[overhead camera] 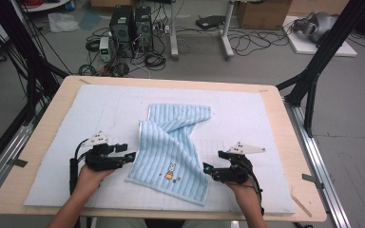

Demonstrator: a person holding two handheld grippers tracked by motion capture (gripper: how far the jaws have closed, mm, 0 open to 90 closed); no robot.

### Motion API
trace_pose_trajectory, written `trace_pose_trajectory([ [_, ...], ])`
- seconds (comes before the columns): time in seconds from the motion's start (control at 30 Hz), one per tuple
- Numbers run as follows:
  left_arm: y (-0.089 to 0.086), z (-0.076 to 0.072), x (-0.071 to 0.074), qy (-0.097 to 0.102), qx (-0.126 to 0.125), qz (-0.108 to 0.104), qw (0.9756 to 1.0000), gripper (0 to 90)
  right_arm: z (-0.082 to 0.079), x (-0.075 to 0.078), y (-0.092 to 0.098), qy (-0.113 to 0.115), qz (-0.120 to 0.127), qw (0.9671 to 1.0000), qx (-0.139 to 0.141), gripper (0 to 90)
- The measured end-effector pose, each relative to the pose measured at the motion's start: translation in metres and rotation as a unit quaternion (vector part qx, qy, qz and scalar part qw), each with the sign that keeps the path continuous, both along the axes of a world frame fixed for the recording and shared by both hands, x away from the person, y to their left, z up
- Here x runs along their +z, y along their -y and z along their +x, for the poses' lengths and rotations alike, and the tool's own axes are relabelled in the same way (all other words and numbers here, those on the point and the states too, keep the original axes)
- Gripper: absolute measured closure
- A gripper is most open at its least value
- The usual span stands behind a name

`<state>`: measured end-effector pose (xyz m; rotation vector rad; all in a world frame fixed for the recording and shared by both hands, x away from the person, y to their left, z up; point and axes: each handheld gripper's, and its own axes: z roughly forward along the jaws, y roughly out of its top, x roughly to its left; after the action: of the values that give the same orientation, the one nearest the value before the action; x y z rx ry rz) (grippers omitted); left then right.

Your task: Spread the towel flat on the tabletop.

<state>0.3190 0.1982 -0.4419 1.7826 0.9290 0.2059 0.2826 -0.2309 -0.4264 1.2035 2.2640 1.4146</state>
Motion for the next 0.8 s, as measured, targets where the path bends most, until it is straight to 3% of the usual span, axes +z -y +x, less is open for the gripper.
trace_pose_trajectory([
  [0.07, 0.006, 0.008, 0.000, -0.003, 0.001, 0.003, 1.0000, 39.0, 0.010, 0.000, -0.003, -0.006, 0.005, 0.9998, -0.015, 10.8],
  [0.13, 0.013, 0.015, -0.001, -0.011, 0.002, 0.020, 0.9997, 34.8, 0.020, 0.000, -0.006, -0.009, 0.001, 0.9984, -0.057, 10.8],
  [0.17, 0.017, 0.018, -0.002, -0.013, 0.007, 0.031, 0.9994, 31.9, 0.024, -0.002, -0.007, -0.011, -0.002, 0.9982, -0.060, 10.8],
  [0.3, 0.027, 0.024, -0.009, -0.013, 0.024, 0.079, 0.9965, 29.5, 0.035, -0.007, -0.016, -0.035, -0.039, 0.9968, -0.059, 10.8],
  [0.33, 0.028, 0.025, -0.010, -0.019, 0.028, 0.087, 0.9957, 30.5, 0.037, -0.009, -0.019, -0.050, -0.057, 0.9949, -0.066, 10.9],
  [0.4, 0.029, 0.024, -0.009, -0.016, 0.007, 0.085, 0.9962, 34.0, 0.037, -0.013, -0.025, -0.055, -0.071, 0.9927, -0.080, 13.4],
  [0.47, 0.034, 0.023, -0.010, -0.017, -0.013, 0.106, 0.9941, 45.4, 0.036, -0.013, -0.032, -0.041, -0.094, 0.9923, -0.070, 24.7],
  [0.53, 0.039, 0.020, -0.009, 0.004, -0.024, 0.142, 0.9896, 52.1, 0.034, -0.014, -0.041, -0.030, -0.107, 0.9926, -0.048, 39.4],
  [0.57, 0.038, 0.019, -0.009, 0.010, -0.032, 0.146, 0.9886, 58.5, 0.033, -0.015, -0.046, -0.027, -0.112, 0.9928, -0.034, 45.7],
  [0.67, 0.033, 0.017, -0.010, -0.004, -0.052, 0.125, 0.9907, 81.4, 0.029, -0.019, -0.057, -0.012, -0.142, 0.9896, -0.014, 59.0],
  [0.8, 0.029, 0.010, -0.010, -0.010, -0.071, 0.117, 0.9906, 86.4, 0.026, -0.018, -0.059, -0.014, -0.141, 0.9898, 0.014, 80.3],
])
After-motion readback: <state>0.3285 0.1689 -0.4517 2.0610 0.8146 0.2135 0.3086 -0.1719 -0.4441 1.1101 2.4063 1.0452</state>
